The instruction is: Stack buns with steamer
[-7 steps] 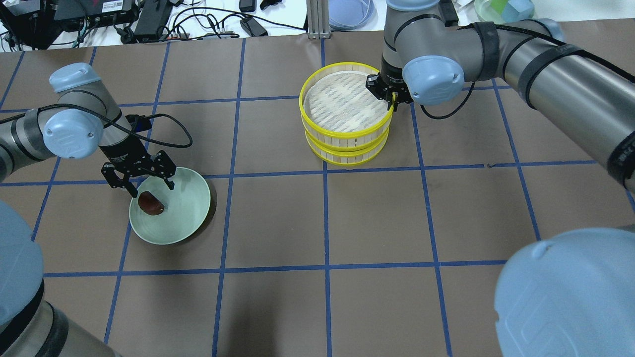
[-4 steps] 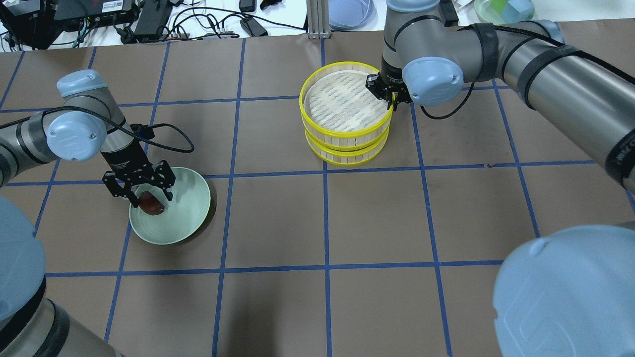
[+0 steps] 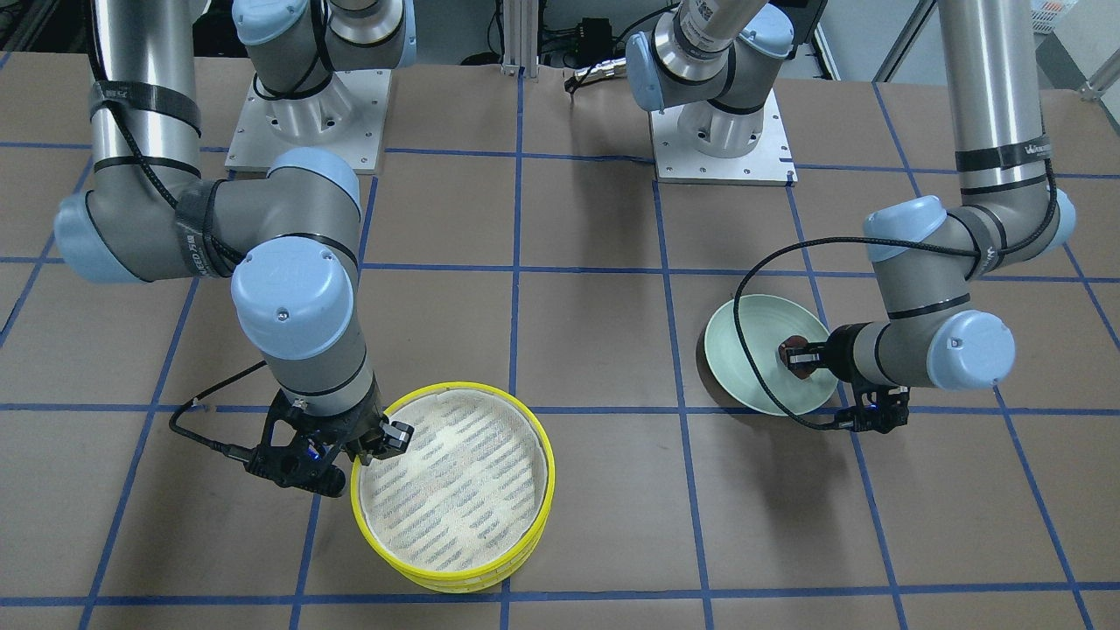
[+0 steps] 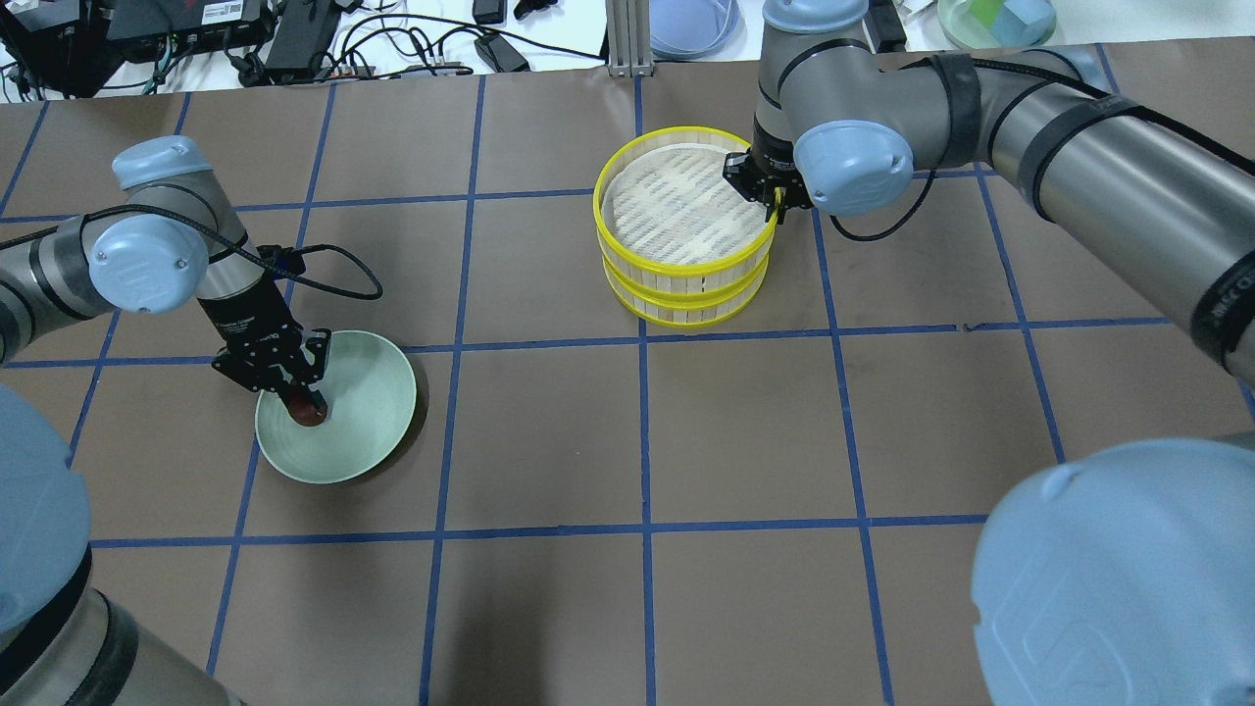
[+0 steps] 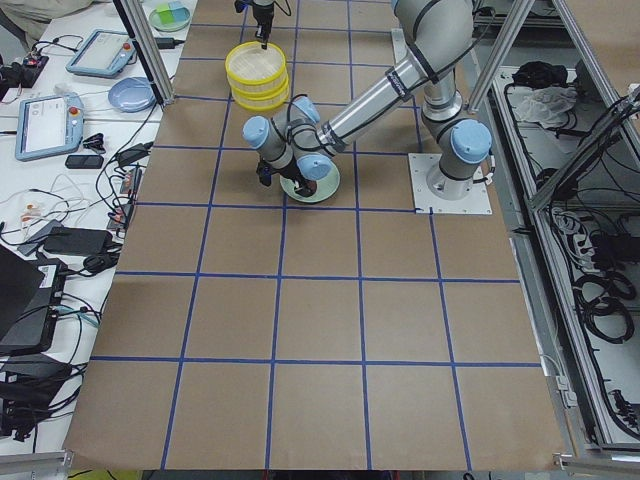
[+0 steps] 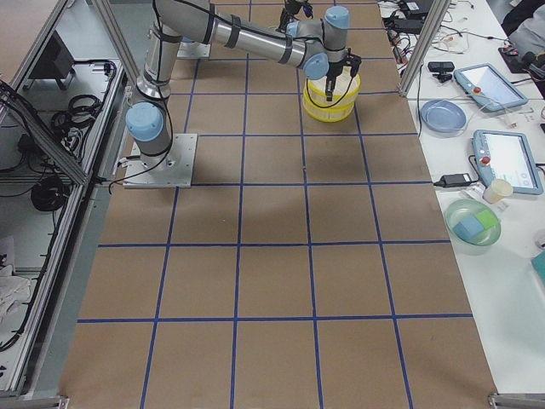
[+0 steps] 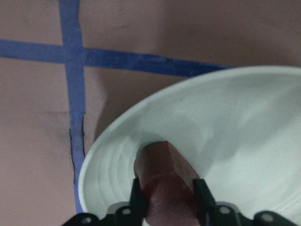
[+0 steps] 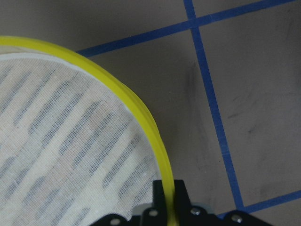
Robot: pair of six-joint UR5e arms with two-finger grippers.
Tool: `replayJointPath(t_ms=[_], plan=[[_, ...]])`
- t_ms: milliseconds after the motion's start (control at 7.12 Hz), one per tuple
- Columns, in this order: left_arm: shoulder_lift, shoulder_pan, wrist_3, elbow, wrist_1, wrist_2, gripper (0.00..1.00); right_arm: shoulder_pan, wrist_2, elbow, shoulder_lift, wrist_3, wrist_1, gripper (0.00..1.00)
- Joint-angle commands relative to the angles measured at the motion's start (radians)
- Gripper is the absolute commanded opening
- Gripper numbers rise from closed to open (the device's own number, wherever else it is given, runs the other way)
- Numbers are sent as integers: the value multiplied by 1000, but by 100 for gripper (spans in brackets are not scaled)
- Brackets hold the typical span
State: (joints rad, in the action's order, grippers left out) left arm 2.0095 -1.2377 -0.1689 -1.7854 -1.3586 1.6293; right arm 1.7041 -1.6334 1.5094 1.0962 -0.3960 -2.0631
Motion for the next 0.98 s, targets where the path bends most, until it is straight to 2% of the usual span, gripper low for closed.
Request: replayJointPath(t_ms=[0,281,562,702,843], plan=[[0,0,8,47,1,-11,0,0,-2,8,1,-7,0,30],[-14,1,6,80,1,4,0,-1,-22,11,11,-17,0,100],[-60,-12,8,104,3,-5,0,-1,-11,5,81,6,27,100],[-80,-34,49,135,12,-14,0,-3,-3,-4,147,43,131,100],[-98,-76,151,193,12,-72,0,-14,0,-12,216,119,211,100]])
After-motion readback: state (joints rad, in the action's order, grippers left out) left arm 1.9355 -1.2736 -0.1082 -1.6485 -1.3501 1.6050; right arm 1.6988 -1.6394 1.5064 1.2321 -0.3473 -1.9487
